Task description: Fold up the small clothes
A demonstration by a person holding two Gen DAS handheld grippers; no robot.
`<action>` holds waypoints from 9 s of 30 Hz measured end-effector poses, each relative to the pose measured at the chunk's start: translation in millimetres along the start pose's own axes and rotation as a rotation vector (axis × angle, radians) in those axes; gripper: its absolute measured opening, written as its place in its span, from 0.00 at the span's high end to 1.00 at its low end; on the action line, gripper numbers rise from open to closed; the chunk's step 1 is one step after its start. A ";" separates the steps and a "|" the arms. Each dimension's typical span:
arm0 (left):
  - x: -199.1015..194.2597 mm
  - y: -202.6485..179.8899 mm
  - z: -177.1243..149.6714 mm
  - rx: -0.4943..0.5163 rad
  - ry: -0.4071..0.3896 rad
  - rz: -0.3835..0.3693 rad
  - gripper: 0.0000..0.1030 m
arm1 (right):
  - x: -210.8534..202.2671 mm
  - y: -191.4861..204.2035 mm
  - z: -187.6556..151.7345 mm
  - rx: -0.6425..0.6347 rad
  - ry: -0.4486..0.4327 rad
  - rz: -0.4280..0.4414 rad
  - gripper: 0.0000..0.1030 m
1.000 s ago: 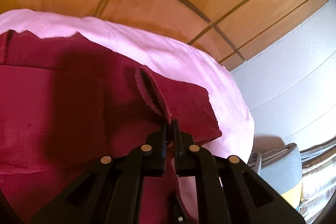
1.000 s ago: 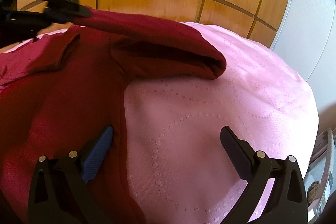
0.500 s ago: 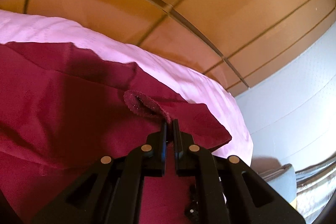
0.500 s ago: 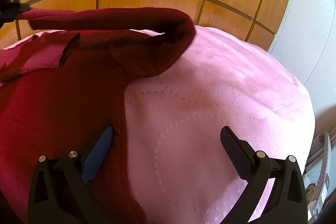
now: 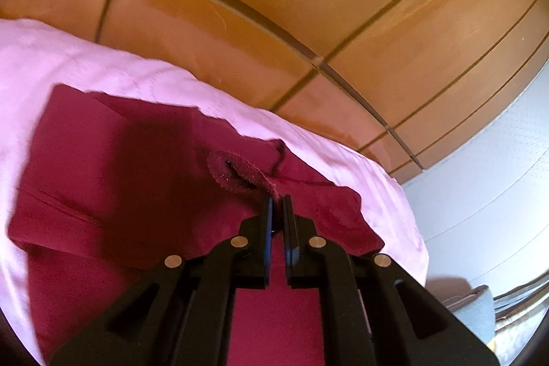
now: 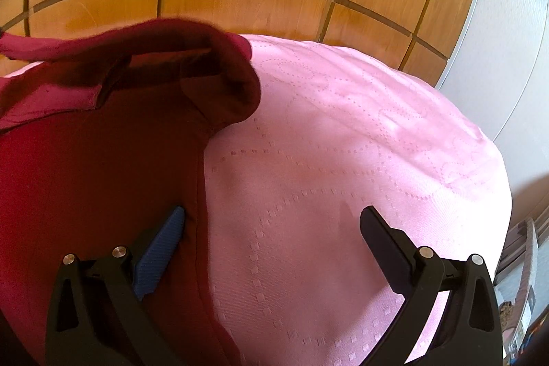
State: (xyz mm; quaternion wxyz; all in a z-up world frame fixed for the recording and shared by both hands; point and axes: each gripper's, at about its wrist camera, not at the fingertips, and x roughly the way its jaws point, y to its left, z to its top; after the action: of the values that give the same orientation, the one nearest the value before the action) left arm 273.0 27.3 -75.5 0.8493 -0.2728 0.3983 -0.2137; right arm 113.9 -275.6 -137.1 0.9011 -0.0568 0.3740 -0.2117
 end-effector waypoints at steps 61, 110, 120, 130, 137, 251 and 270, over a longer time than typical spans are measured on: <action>6.3 97.6 -34.4 -0.136 -0.013 0.011 0.38 | 66.5 -25.6 57.4 0.324 0.124 0.043 0.03; 19.6 67.7 -58.1 0.180 -0.059 0.208 0.04 | 85.5 -27.3 75.4 0.361 0.177 0.079 0.03; 24.8 67.6 -58.0 0.185 -0.047 0.213 0.03 | 66.1 -31.0 64.4 0.381 0.113 0.120 0.03; 26.2 60.3 -58.8 0.212 -0.031 0.268 0.03 | 20.0 -11.5 25.3 0.218 0.129 0.246 0.03; 14.1 45.8 -85.7 0.260 0.043 0.401 0.02 | 9.8 -19.9 10.3 0.221 0.127 0.338 0.03; -51.2 140.2 4.3 -0.249 -0.017 -0.028 0.83 | 133.9 -27.2 91.7 0.843 0.259 1.236 0.88; -63.2 167.6 -23.2 -0.334 -0.165 0.227 0.08 | 108.6 -75.3 61.0 0.911 0.090 0.955 0.21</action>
State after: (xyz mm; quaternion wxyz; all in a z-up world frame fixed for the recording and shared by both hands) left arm 241.6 184.4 -158.7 0.8407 -0.3798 0.3852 -0.0248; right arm 199.4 -393.2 -144.6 0.8134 0.5110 0.2686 0.0717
